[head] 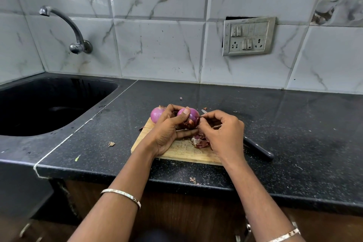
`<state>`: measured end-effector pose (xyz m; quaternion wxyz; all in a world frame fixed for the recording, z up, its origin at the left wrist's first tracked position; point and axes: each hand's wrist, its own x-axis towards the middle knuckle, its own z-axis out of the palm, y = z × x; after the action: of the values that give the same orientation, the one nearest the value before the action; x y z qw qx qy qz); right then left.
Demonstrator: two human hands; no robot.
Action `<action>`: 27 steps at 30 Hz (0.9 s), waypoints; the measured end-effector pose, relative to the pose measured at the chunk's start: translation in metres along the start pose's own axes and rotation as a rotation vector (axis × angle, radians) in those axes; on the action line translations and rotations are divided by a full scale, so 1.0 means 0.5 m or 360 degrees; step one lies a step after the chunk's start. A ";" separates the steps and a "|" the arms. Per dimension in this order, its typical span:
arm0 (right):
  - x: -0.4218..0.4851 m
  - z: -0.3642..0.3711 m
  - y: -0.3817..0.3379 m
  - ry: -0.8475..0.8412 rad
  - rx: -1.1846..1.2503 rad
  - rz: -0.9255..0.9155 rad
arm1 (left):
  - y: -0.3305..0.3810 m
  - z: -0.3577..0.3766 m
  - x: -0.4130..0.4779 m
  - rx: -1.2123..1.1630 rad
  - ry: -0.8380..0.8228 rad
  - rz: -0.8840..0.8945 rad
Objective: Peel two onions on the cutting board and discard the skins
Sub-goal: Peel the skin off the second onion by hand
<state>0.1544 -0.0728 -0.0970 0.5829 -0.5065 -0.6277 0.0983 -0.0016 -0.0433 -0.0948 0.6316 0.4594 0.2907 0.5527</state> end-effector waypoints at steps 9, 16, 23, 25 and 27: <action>-0.002 -0.002 -0.008 -0.0024 0.0081 0.0067 | -0.002 -0.002 0.004 -0.0038 -0.0003 -0.0006; 0.005 0.009 0.010 -0.0169 0.0113 0.0158 | 0.000 -0.001 -0.001 0.0005 -0.0066 0.0003; 0.006 0.011 0.016 -0.0118 0.0070 0.0183 | 0.004 0.000 -0.003 -0.0109 -0.0033 -0.0043; 0.006 0.009 0.014 -0.0075 0.0084 0.0204 | 0.007 0.003 -0.004 -0.0127 -0.0024 -0.0050; 0.005 0.004 0.008 -0.0026 0.0137 0.0209 | 0.007 0.004 -0.004 -0.0137 -0.0009 -0.0064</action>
<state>0.1552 -0.0681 -0.0988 0.5913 -0.5202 -0.5930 0.1674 -0.0017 -0.0456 -0.0911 0.6626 0.4275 0.2739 0.5506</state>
